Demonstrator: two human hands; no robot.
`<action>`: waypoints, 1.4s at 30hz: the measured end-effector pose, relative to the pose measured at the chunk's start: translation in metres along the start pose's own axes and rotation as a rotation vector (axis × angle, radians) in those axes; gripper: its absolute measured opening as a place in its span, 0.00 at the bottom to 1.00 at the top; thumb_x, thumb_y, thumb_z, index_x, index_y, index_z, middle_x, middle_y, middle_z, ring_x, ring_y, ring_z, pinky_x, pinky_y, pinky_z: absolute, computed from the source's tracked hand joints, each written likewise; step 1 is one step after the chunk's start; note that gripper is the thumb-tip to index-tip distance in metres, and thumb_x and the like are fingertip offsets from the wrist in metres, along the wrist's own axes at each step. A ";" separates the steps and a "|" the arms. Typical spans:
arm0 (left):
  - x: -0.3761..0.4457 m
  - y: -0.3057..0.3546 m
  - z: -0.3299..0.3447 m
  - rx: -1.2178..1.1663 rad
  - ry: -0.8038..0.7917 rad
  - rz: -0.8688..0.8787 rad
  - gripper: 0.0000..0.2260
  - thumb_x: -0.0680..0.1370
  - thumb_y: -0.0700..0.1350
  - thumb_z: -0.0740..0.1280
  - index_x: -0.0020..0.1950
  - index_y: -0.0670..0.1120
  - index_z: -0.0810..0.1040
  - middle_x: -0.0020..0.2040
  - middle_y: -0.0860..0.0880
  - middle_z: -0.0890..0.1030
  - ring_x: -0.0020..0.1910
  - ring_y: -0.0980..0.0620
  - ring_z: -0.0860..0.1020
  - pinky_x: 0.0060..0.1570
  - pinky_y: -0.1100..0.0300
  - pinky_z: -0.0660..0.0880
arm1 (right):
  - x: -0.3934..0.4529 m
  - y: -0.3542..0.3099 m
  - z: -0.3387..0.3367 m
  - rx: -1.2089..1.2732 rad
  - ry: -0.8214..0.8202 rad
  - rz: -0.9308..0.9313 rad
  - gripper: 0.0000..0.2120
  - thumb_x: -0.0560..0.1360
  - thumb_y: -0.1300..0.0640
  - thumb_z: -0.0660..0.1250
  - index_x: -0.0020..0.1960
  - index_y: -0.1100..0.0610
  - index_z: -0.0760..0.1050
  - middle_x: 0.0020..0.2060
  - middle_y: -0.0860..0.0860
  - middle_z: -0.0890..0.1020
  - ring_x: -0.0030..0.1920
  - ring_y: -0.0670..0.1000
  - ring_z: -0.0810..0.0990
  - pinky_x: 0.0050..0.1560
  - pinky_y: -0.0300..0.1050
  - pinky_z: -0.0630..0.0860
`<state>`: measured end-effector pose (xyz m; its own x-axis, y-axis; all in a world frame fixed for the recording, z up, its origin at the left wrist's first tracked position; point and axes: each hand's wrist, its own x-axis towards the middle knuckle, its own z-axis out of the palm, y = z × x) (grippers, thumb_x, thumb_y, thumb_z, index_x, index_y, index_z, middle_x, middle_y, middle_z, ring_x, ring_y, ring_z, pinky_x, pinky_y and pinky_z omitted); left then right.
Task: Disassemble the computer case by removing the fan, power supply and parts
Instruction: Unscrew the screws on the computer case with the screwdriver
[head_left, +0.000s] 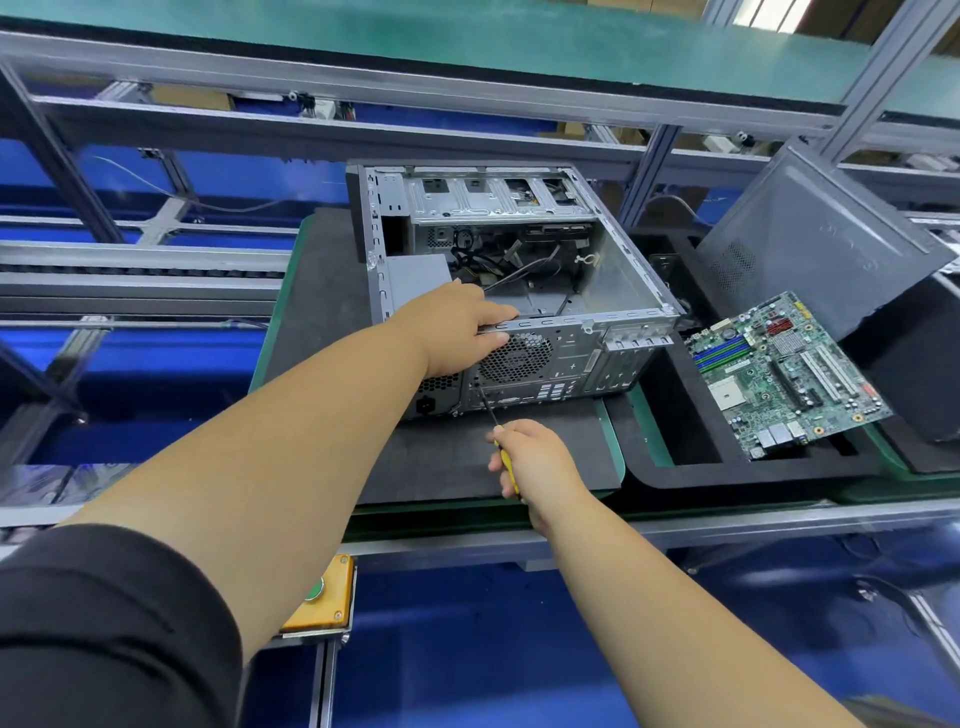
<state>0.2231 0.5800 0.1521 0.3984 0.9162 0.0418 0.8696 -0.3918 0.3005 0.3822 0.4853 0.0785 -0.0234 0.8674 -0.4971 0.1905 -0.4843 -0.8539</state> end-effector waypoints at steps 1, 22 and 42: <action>0.000 0.000 0.000 -0.001 -0.001 0.001 0.20 0.82 0.55 0.58 0.74 0.57 0.68 0.50 0.52 0.70 0.60 0.47 0.70 0.57 0.54 0.67 | 0.000 0.000 0.002 0.113 -0.039 0.064 0.11 0.82 0.55 0.59 0.51 0.58 0.77 0.30 0.51 0.77 0.21 0.48 0.66 0.28 0.42 0.64; 0.003 -0.001 -0.001 0.011 -0.015 0.009 0.20 0.82 0.55 0.57 0.74 0.57 0.67 0.49 0.51 0.68 0.60 0.46 0.69 0.53 0.57 0.63 | 0.001 -0.012 0.013 -0.309 0.087 0.068 0.19 0.84 0.46 0.54 0.46 0.59 0.74 0.36 0.54 0.75 0.33 0.54 0.71 0.36 0.46 0.68; 0.001 0.001 -0.006 -0.041 -0.021 0.011 0.19 0.82 0.54 0.59 0.74 0.55 0.69 0.49 0.50 0.71 0.58 0.48 0.70 0.56 0.55 0.67 | 0.003 0.002 0.014 0.206 -0.080 0.185 0.11 0.77 0.52 0.70 0.44 0.57 0.72 0.33 0.53 0.74 0.30 0.50 0.75 0.31 0.43 0.74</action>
<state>0.2223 0.5813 0.1578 0.4141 0.9099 0.0258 0.8527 -0.3976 0.3389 0.3690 0.4850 0.0728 -0.0856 0.7545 -0.6507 -0.0045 -0.6534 -0.7570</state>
